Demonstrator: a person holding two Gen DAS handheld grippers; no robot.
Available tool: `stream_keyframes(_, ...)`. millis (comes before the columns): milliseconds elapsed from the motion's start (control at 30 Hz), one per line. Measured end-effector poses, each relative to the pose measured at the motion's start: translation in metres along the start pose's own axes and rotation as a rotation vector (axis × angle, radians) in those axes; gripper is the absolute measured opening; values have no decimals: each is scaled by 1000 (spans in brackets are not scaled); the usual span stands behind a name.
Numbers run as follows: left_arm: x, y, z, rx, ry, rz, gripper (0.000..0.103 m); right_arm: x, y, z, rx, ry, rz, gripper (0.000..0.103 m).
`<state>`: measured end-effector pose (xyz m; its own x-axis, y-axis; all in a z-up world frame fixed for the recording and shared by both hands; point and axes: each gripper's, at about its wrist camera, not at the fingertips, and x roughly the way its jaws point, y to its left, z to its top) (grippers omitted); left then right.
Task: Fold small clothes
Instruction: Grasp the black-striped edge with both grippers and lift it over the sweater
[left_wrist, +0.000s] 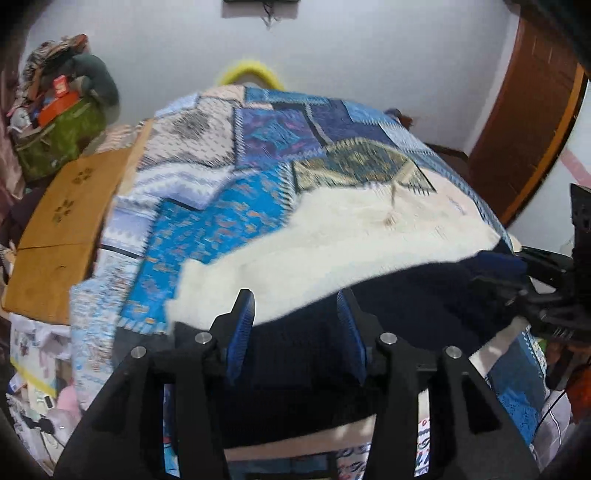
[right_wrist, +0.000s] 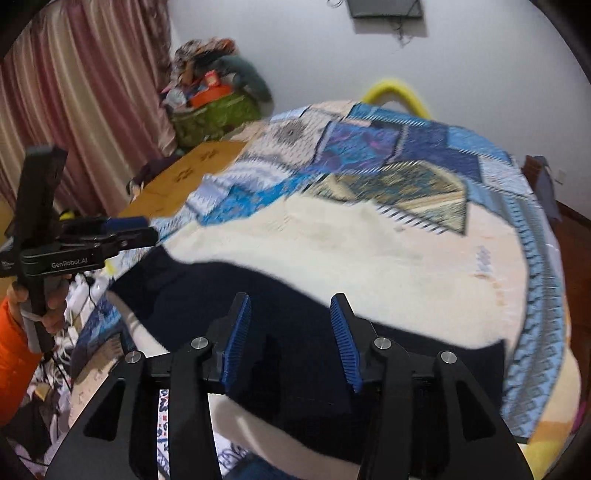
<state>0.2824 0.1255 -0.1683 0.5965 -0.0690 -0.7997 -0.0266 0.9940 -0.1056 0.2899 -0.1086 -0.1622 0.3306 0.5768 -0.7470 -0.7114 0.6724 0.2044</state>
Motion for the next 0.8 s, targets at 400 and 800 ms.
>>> stream_keyframes(400,47,33,-35,-74,84,84,66,16,-28,-29,15,69,-65,41)
stream_keyframes(800,26,82,-71,-115,100,236,67,-44,-73,-70,113,46,-186,41)
